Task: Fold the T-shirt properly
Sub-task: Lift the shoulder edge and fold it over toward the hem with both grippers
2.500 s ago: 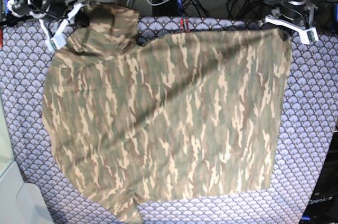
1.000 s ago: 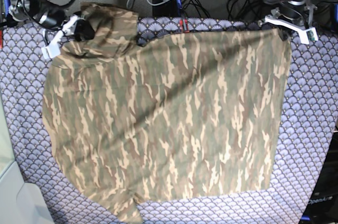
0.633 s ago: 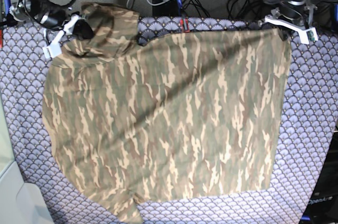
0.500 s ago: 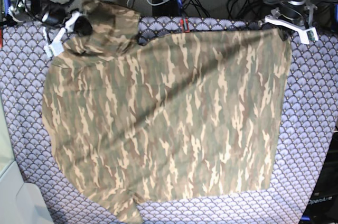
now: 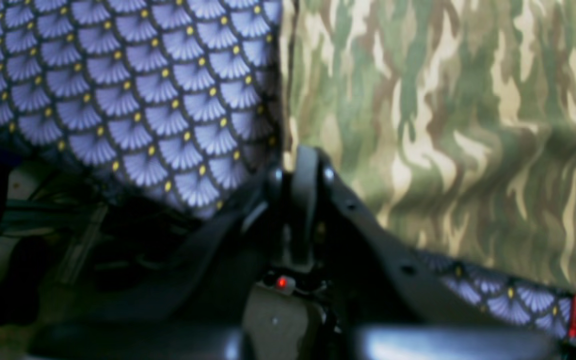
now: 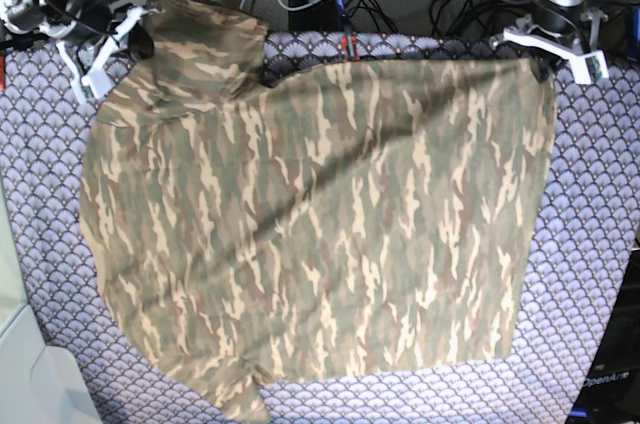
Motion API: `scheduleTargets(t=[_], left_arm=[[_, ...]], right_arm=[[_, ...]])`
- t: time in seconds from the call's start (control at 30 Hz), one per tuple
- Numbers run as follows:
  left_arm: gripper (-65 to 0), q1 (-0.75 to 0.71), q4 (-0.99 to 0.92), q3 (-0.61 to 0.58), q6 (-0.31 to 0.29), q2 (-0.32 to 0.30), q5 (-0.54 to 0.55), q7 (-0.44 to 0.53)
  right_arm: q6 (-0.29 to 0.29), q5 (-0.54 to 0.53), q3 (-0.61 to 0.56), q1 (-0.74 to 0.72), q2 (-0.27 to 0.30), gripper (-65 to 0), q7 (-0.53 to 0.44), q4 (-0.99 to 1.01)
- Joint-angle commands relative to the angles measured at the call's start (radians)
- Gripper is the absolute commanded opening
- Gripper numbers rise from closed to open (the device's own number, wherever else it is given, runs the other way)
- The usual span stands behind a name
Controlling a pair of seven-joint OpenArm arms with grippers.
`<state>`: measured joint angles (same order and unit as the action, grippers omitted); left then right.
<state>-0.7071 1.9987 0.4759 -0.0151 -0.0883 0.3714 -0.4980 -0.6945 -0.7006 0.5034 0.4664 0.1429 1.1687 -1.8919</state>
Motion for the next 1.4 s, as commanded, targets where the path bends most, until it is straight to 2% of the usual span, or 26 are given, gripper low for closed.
scheduleTargets(t=[0.0, 0.27, 0.57, 0.67, 0.83, 1.07, 1.13, 1.37], left_arm=[[-64.3, -0.007, 0.023, 0.005, 0.002, -0.008, 0.001, 0.023], [-64.3, 0.047, 0.020, 0.011, 0.002, -0.014, -0.001, 0.023], [-64.3, 0.214, 0.012, 0.010, 0.002, -0.015, -0.012, 0.017], [-64.3, 0.280, 0.004, 0.011, 0.002, -0.015, -0.012, -0.052], [-64.3, 0.438, -0.032, 0.007, 0.002, -0.029, -0.062, -0.187], [-64.3, 0.622, -0.066, 0.013, 0.002, -0.031, -0.163, -0.308], [-64.3, 0.659, -0.094, 0.013, 0.002, -0.037, -0.196, -0.319], [-64.3, 0.720, -0.247, 0.004, 0.002, -0.041, -0.208, -0.308]], right_arm=[[-0.004, -0.038, 0.004, 0.001, 0.013, -65.0, -0.011, -0.019], [-0.004, -0.054, 0.004, -0.073, 0.034, -65.0, 0.040, -0.021], [-0.004, -0.050, 0.004, -0.275, 0.071, -65.0, 0.150, -0.015], [-0.004, -0.047, 0.004, -0.332, 0.079, -65.0, 0.176, -0.013], [-0.004, -0.047, -0.005, -0.421, 0.110, -65.0, 0.176, 0.016], [-0.004, -0.047, -0.039, -0.601, 0.139, -65.0, 0.173, 0.210], [-0.004, -0.047, -0.071, -0.656, 0.162, -65.0, 0.162, 0.265], [-0.004, -0.047, -0.179, -0.835, 0.189, -65.0, 0.099, 0.427]])
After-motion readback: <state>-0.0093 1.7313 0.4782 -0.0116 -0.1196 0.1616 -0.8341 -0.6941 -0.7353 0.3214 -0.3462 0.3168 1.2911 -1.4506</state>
